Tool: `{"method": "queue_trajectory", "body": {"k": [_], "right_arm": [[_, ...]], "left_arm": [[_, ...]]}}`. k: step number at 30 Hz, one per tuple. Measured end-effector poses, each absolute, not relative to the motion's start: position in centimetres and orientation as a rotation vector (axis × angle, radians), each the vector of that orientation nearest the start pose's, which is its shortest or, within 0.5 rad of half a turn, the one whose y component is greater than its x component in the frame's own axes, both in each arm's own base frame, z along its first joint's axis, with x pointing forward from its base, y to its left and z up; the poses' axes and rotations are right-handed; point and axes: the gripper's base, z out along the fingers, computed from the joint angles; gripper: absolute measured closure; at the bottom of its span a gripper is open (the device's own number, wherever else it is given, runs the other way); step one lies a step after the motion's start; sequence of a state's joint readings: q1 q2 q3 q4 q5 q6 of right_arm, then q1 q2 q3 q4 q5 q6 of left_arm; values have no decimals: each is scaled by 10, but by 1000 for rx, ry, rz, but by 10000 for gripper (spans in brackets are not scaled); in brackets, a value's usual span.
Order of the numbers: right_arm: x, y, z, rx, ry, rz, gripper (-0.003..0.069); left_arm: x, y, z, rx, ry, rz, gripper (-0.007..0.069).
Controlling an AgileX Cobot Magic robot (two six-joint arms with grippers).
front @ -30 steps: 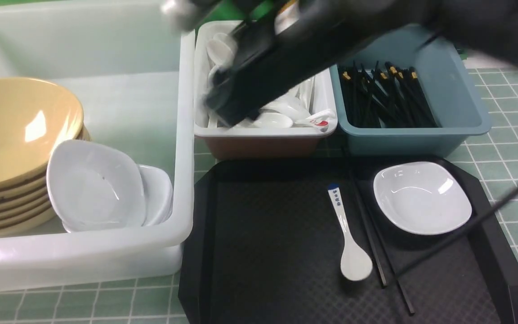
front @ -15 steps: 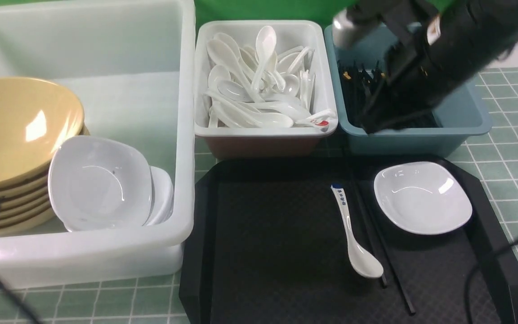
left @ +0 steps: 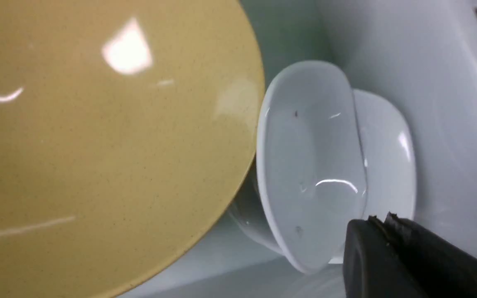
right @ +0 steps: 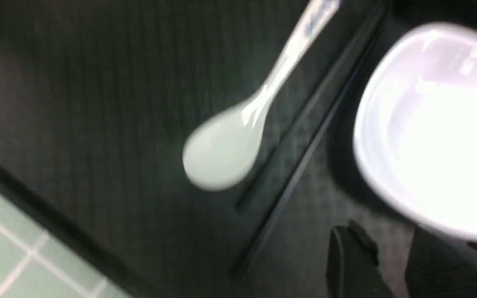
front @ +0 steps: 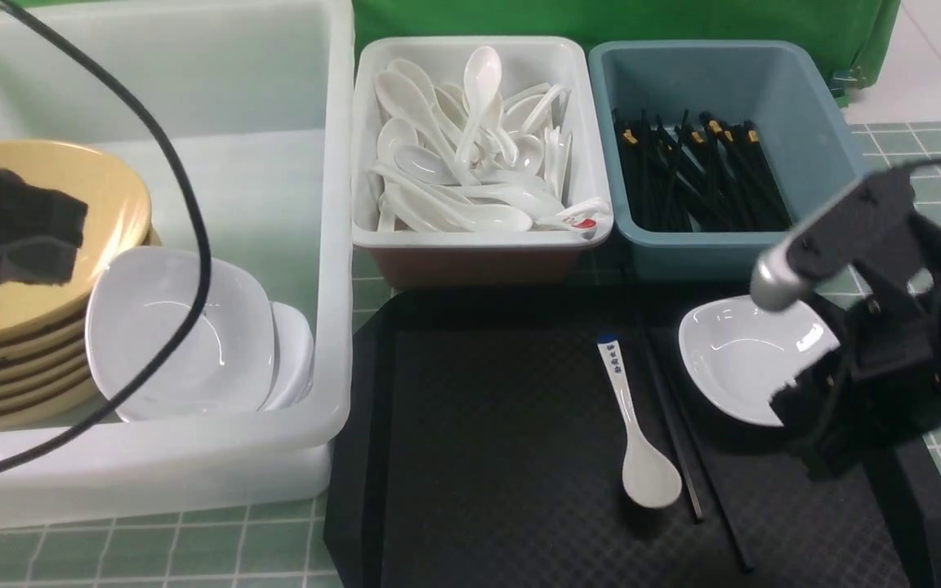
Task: On blue table put chopsticks spoon bowls plates into blue grey white boxes.
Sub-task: 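Reach for and grasp the small white dish on the black tray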
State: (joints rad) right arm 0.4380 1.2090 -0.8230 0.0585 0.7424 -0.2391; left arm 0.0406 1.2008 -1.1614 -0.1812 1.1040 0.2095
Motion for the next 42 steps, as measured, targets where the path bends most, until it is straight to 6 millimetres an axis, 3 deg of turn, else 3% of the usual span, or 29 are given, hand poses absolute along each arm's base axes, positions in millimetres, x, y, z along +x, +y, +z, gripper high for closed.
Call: {"method": "queue_trajectory", "body": {"k": [6, 16, 26, 32, 42], "right_arm": [[193, 94, 249, -842, 2531, 130, 419], [194, 95, 249, -840, 2521, 131, 419], [194, 95, 249, -830, 2523, 133, 419], [194, 95, 249, -828, 2523, 136, 419], [194, 94, 249, -824, 2525, 137, 419]], "left_arm": [[247, -1, 333, 145, 2741, -122, 621], [278, 5, 291, 78, 2902, -54, 621], [288, -29, 285, 269, 2841, -40, 621], [289, -20, 289, 222, 2849, 149, 620], [291, -11, 292, 77, 2818, 305, 620]]}}
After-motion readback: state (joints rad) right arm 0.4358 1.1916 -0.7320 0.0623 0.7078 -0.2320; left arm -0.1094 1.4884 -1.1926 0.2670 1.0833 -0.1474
